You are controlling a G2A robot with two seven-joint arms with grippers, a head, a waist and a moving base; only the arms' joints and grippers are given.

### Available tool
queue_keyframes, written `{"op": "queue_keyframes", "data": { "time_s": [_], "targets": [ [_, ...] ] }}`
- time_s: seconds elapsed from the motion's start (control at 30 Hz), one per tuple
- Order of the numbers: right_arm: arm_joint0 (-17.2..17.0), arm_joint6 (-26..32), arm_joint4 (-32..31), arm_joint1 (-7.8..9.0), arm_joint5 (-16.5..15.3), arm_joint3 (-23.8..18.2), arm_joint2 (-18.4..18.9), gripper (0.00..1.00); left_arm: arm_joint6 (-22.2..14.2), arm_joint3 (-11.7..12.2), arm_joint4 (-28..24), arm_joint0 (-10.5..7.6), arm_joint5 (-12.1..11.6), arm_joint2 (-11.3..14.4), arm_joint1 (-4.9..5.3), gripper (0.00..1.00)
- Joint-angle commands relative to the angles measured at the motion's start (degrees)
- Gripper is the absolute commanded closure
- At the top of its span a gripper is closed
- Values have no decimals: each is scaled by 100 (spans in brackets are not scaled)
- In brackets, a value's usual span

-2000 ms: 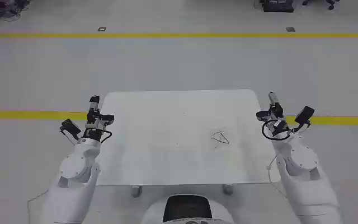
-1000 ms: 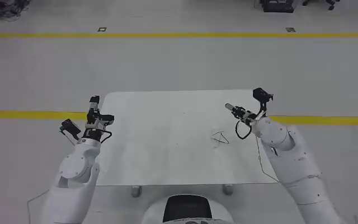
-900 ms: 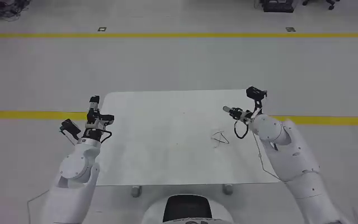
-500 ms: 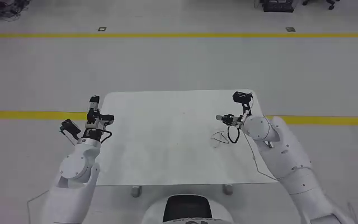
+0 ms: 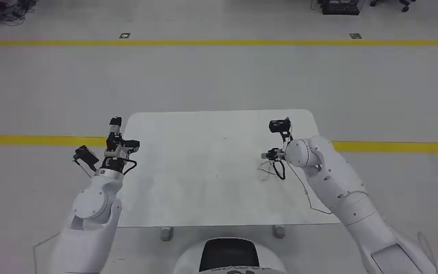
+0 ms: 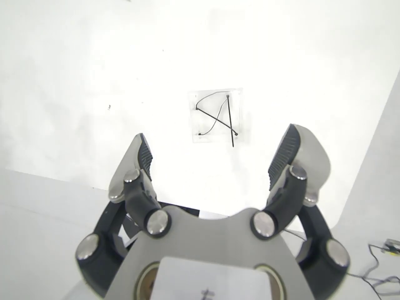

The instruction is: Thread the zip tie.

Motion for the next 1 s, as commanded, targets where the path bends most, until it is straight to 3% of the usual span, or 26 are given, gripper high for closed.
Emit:
{"op": "queue_keyframes", "data": {
  "time_s": [0.0, 0.3, 0.57, 0.83, 0.97],
  "targets": [
    [115, 144, -37, -31, -144, 183, -143, 0, 0, 0, 0, 0, 0, 0, 0, 0],
    [96, 132, -138, -32, -246, 215, -217, 0, 0, 0, 0, 0, 0, 0, 0, 0],
    [371, 134, -166, -183, -475, 826, -583, 0, 0, 0, 0, 0, 0, 0, 0, 0],
    [371, 134, -166, -183, -475, 826, -583, 0, 0, 0, 0, 0, 0, 0, 0, 0],
    [338, 40, -112, -187, -682, 931, -597, 0, 0, 0, 0, 0, 0, 0, 0, 0]
  ]
}}
